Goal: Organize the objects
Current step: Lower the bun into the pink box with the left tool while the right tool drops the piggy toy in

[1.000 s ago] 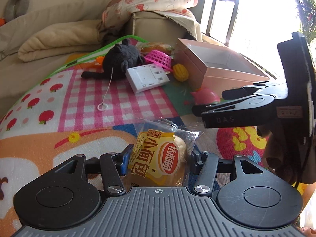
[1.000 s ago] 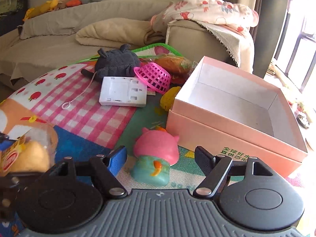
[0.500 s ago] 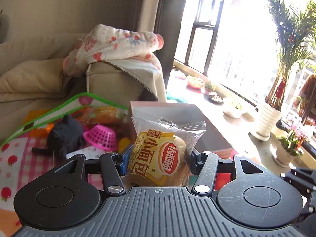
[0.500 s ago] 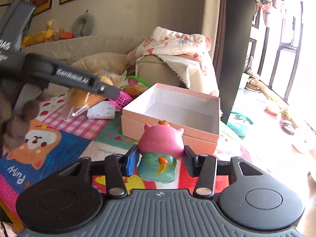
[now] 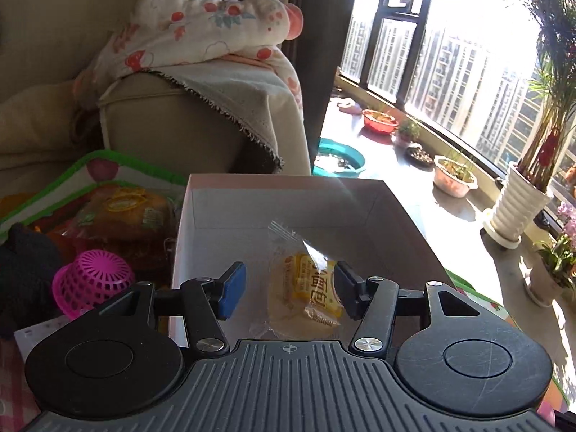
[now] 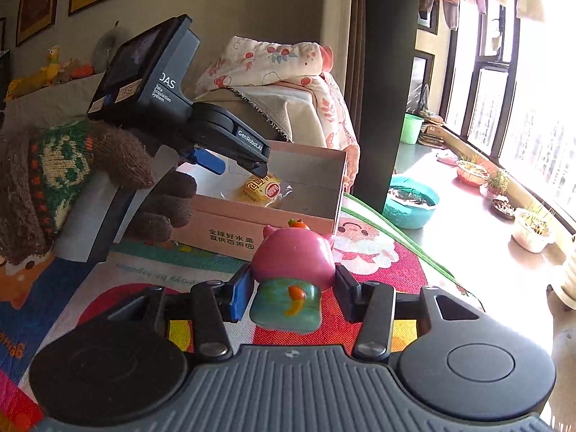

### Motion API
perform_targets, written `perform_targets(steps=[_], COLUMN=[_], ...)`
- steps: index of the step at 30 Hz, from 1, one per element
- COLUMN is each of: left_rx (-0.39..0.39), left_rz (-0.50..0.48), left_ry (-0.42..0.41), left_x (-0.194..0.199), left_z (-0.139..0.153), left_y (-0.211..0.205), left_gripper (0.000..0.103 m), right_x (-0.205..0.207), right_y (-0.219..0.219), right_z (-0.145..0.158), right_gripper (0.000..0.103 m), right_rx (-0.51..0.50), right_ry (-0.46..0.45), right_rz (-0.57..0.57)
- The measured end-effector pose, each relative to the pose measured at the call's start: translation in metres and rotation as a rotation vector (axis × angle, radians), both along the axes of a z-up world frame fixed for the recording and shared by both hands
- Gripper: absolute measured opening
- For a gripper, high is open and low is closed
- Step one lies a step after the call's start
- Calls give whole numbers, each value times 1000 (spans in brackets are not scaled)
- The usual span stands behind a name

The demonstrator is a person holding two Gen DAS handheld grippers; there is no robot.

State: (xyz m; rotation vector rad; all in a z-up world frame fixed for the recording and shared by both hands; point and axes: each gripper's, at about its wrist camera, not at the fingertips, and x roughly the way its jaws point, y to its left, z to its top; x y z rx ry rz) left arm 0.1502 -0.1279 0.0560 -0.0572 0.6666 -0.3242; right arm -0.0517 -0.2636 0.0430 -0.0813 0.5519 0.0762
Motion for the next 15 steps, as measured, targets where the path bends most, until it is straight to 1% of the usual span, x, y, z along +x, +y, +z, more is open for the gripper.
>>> perform_targets(steps=[2, 5, 7, 9, 10, 12, 13, 14, 15], left_rx=[-45, -63, -54, -35, -16, 42, 73, 104, 145], left_rz=[11, -7, -15, -20, -23, -34, -39, -43, -51], left_ry=[-58, -127, -150, -141, -132, -121, -124, -130, -140], left_x=[-13, -39, -55, -67, -70, -77, -82, -86, -91], left_z=[12, 26, 25, 19, 15, 6, 3, -1, -5], left_y=[19, 48, 68, 88, 95, 110, 117, 123, 131], left_gripper=[59, 59, 59, 59, 59, 59, 59, 59, 59], right_x=[5, 19, 36, 63, 76, 104, 115, 124, 129], right_y=[-1, -1, -1, -1, -2, -1, 0, 0, 0], right_z=[3, 14, 25, 36, 39, 41, 39, 37, 33], right_gripper=[48, 48, 48, 48, 48, 50, 60, 69, 80], right_rx=[9, 22, 20, 38, 43, 22, 17, 24, 37], right_ry=[-6, -30, -58, -61, -58, -56, -45, -25, -10], right_rz=[1, 5, 2, -1, -7, -33, -36, -35, -36])
